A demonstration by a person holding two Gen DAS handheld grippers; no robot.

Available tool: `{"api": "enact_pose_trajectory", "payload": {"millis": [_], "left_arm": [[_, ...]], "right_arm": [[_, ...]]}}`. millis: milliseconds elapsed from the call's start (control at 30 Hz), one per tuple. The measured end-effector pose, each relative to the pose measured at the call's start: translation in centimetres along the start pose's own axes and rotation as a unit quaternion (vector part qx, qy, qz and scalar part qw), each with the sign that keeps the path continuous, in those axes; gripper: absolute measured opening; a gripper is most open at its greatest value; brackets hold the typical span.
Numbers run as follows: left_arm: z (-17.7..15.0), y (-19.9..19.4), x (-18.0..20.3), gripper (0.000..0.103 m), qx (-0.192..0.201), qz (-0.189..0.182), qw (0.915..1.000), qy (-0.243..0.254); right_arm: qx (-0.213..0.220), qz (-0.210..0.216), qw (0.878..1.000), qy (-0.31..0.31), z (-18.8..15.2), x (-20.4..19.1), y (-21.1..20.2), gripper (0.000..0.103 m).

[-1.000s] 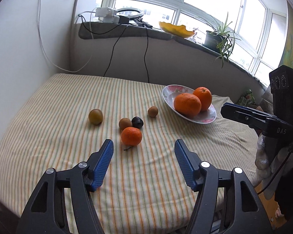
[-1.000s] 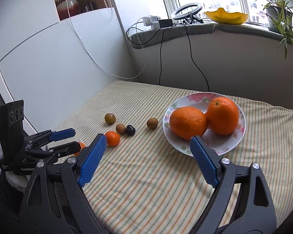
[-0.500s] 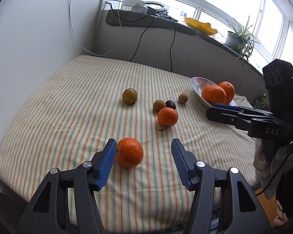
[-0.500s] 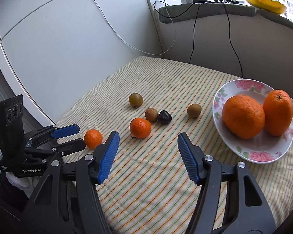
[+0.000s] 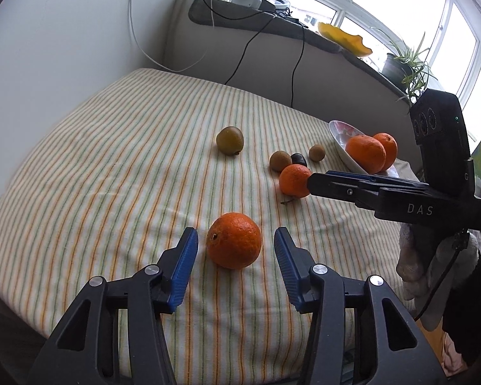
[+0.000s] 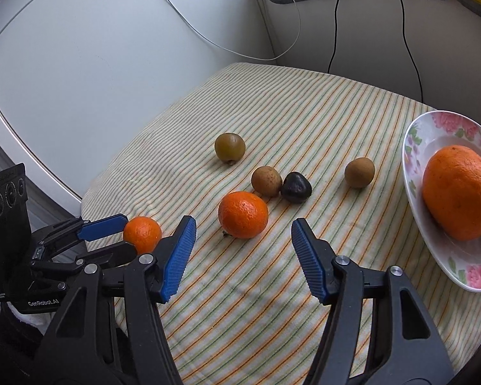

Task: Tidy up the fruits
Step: 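Move the left tool to a tangerine on the bedspread and close on it, then lift the tangerine with the left tool and carry it toward the plate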

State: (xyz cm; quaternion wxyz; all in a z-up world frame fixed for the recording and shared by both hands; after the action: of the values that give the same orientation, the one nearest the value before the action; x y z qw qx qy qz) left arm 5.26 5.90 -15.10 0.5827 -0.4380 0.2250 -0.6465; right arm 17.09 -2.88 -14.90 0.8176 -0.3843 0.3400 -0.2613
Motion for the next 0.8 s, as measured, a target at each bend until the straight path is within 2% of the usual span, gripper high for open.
{"api": "enact_pose_trajectory", "payload": {"millis": [67, 233, 300, 600, 733, 800], "left_arm": [[0.0, 0.1, -0.1, 0.047, -0.001, 0.0, 1.0, -0.001], [-0.1, 0.5, -0.2, 0.047, -0.005, 0.0, 1.0, -0.002], [-0.1, 0.7, -0.2, 0.042, -0.007, 0.0, 1.0, -0.001], [-0.1, 1.2, 0.1, 0.037, -0.01, -0.004, 0.9999, 0.006], [0.0, 1.2, 0.1, 0.037, -0.01, -0.005, 0.9999, 0.006], [-0.1, 1.2, 0.1, 0.036, -0.01, -0.004, 0.9999, 0.006]], "right_arm": [[-0.004, 0.003, 1.0, 0.002, 0.2, -0.1, 0.5, 0.061], [-0.01, 0.008, 1.0, 0.008, 0.3, -0.1, 1.3, 0.059], [-0.012, 0.009, 1.0, 0.008, 0.5, -0.1, 1.8, 0.058], [-0.021, 0.007, 1.0, 0.008, 1.1, -0.4, 3.0, 0.052], [-0.025, 0.005, 1.0, 0.008, 1.0, -0.3, 3.3, 0.041], [-0.024, 0.005, 1.0, 0.009, 0.9, -0.2, 3.3, 0.04]]}}
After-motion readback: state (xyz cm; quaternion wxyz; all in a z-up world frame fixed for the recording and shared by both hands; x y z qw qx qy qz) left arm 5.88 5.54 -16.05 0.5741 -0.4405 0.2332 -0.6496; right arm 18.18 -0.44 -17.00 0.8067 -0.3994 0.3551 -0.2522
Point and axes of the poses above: each gripper's, at about its wrist camera, not at the fingertips, and y roughly the way its jaws point, x to its right, z to its top, the point moved 8 cm from there along y, roughly the way its jaws point, and after that the axes turned 11 degrees about -x, right-handed, at the moved point
